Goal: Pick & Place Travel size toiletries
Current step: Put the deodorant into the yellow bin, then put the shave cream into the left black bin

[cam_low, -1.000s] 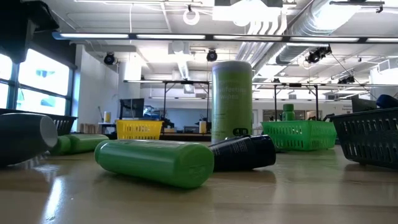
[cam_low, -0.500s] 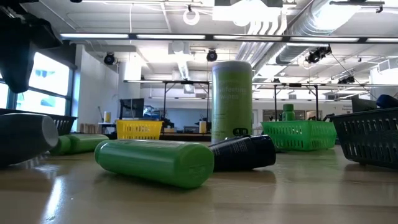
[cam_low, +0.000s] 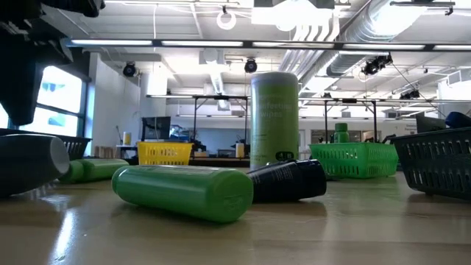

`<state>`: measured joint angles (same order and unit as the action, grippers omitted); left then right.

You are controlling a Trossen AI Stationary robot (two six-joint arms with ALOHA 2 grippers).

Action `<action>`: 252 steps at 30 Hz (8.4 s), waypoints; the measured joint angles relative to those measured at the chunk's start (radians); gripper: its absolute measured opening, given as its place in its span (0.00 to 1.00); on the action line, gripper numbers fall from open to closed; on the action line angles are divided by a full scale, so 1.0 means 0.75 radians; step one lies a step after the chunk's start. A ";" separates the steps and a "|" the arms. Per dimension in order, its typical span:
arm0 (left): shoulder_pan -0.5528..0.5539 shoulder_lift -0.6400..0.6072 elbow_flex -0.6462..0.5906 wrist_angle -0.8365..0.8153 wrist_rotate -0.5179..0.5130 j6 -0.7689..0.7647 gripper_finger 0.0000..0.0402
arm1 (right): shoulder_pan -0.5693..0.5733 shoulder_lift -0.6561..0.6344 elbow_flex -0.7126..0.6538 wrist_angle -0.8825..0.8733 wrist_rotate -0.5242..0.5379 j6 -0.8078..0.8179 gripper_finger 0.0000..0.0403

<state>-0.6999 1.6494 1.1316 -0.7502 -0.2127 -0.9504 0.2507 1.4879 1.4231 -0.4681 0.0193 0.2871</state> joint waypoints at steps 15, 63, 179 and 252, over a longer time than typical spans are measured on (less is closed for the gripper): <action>0.000 0.171 -0.002 0.010 0.030 -0.030 0.60 | 0.043 0.000 0.000 0.000 0.009 -0.004 0.31; 0.000 0.244 -0.001 0.061 0.107 -0.035 0.54 | 0.053 0.000 0.000 0.001 0.006 0.005 0.31; 1.396 -0.275 -0.345 0.453 -0.351 0.423 0.59 | -0.084 -0.312 0.000 -0.269 0.250 -0.193 0.31; 0.485 -0.469 0.046 0.408 -0.323 0.735 0.00 | -0.028 -0.212 -0.001 -0.385 0.043 -0.109 0.31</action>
<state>-0.3361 1.2980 1.1660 -0.4441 -0.4549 -0.3994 0.2299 1.3293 1.4223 -0.7571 0.0513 0.2055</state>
